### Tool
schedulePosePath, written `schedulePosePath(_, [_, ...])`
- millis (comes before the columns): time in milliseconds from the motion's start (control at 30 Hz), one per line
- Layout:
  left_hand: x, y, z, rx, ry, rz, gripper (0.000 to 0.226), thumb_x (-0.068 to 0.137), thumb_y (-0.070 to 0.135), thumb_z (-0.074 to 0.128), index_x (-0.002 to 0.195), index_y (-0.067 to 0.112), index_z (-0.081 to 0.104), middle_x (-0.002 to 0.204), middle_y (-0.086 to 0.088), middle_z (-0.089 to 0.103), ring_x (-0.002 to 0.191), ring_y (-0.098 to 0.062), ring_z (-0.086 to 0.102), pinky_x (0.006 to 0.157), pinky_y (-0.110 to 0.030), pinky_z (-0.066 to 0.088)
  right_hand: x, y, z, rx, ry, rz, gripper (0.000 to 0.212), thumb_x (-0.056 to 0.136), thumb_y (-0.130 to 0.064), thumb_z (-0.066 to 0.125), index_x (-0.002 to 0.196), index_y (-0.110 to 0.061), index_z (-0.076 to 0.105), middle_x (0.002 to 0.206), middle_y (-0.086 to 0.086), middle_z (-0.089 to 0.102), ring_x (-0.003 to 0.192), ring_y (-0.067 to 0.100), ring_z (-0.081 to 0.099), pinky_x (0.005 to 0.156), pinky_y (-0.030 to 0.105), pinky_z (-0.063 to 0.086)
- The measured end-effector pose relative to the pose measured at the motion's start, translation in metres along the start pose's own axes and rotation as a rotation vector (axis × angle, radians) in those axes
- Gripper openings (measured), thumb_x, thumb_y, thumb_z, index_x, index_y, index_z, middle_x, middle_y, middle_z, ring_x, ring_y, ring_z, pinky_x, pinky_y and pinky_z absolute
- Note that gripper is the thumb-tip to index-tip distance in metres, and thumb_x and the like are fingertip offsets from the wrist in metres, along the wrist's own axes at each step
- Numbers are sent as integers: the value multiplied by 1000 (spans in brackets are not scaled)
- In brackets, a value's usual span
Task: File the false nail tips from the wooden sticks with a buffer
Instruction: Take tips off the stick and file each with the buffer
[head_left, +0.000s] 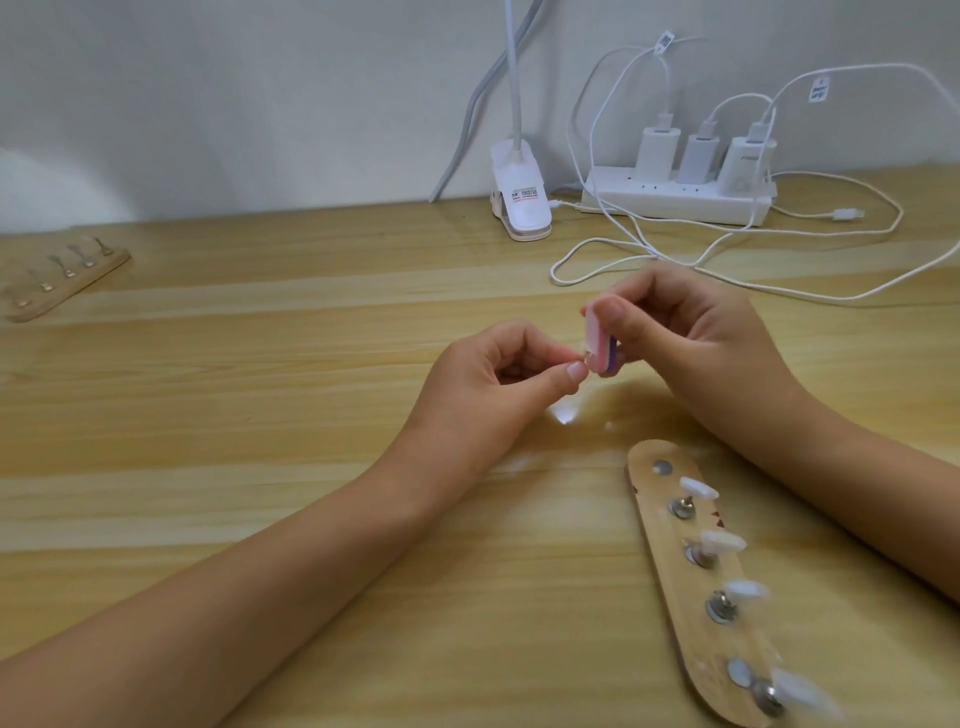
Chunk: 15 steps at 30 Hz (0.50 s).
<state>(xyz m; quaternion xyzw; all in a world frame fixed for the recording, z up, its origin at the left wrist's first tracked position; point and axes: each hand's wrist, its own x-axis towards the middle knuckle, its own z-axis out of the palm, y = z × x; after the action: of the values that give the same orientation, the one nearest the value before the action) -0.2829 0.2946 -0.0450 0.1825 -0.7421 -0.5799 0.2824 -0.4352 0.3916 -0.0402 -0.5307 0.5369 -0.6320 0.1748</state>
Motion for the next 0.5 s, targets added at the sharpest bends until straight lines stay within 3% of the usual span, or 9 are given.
schedulePosePath(500, [0,-2,0,4,4,4,9,84,11,74,79,16,69,74,2,72,74,-6,65,74,-18,50,-1,0,0,5,10,-13,19,91,-30,68,87,-12,63,74,4,68,67,18,65,68,30,55])
